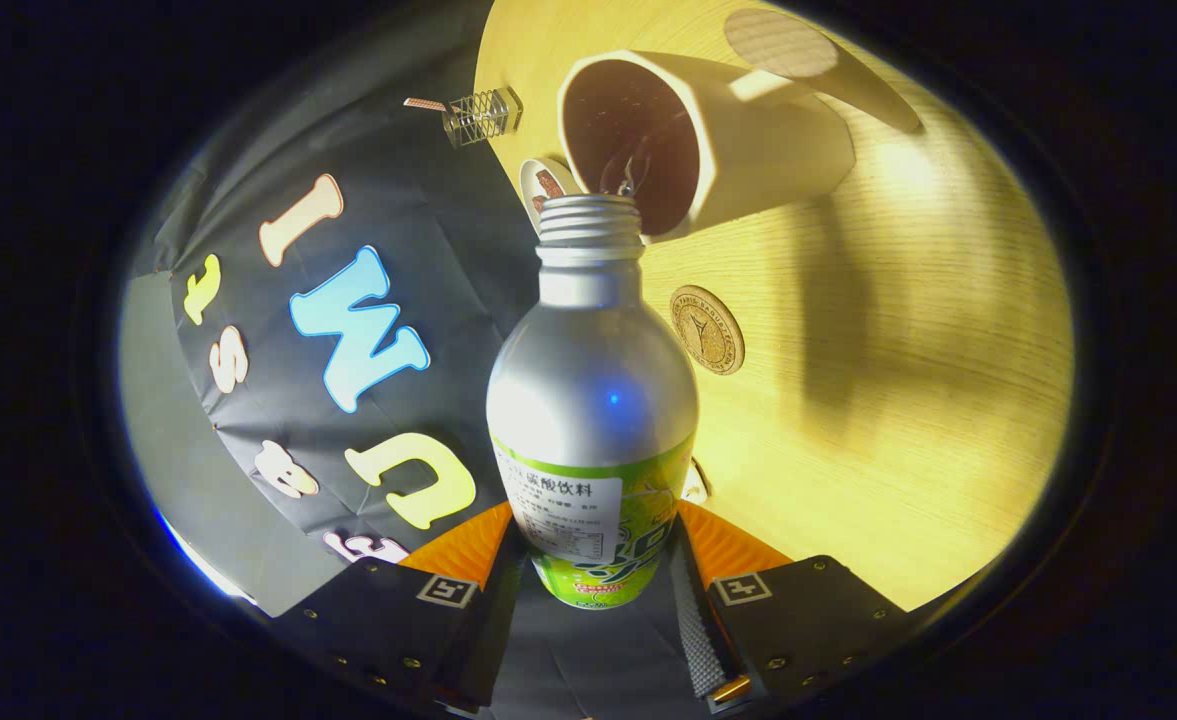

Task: Take the bottle from table, then pour the juice into the cup, finally place the bottle on the coaster

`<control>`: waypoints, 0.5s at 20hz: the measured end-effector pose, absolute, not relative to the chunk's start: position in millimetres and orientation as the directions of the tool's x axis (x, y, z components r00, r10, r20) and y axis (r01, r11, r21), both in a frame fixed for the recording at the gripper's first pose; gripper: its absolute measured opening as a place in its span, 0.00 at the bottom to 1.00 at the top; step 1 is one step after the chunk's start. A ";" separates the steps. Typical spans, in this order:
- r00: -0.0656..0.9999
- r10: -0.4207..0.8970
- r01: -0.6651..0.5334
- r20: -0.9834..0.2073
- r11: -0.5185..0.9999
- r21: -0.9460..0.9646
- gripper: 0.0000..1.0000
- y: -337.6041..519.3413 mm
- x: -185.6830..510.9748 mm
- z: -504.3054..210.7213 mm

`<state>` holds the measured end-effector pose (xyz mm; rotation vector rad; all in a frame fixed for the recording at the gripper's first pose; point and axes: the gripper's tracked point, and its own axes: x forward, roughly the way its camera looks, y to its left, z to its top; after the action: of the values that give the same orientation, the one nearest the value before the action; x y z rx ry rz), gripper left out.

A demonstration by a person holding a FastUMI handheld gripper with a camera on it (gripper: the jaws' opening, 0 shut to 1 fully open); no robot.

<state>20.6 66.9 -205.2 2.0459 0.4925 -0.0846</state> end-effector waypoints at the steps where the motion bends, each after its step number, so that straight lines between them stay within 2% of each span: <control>1: 0.915 0.310 0.377 -0.258 -0.432 0.820 0.71 67.2 20.5 -204.5; 10: 0.915 0.323 0.379 -0.241 -0.486 0.787 0.71 64.8 17.8 -196.6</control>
<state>17.8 64.8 -196.6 2.1164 0.5011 -0.0742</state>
